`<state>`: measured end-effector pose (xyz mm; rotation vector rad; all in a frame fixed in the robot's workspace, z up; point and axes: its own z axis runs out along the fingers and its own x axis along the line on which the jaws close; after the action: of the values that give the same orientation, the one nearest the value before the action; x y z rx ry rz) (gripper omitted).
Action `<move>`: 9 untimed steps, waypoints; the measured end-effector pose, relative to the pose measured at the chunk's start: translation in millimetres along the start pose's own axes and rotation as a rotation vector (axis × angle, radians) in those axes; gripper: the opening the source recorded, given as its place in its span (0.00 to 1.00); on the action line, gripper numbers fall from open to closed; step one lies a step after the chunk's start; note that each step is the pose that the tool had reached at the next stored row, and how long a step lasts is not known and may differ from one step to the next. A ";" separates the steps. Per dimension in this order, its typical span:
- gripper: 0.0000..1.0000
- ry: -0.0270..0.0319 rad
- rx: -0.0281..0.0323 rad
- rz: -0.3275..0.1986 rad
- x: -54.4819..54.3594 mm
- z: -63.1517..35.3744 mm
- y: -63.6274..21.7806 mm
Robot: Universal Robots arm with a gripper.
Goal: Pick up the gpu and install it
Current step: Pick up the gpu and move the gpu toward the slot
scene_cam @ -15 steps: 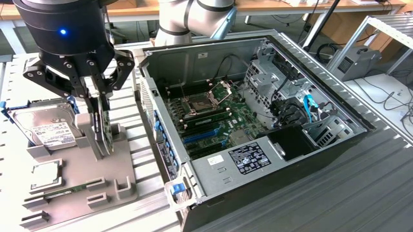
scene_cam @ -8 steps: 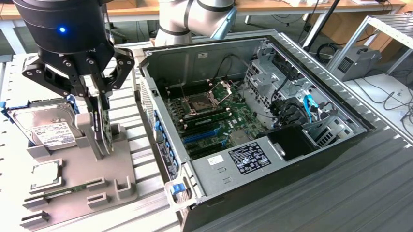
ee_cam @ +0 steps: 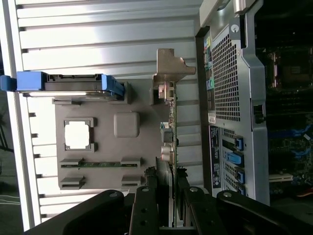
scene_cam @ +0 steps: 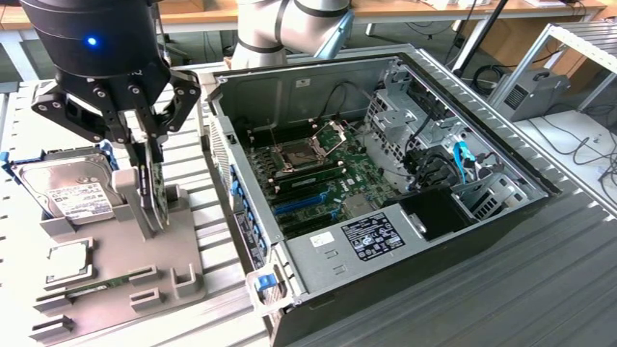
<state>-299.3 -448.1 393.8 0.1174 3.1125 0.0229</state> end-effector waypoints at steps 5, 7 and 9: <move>0.26 0.0000 0.0000 0.000 0.0 -1.3 0.0; 0.26 0.0000 0.0000 0.000 -0.1 -1.9 0.0; 0.26 0.0000 0.0000 0.000 -0.1 -2.4 0.0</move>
<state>-299.4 -448.1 396.2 0.1174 3.1125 0.0229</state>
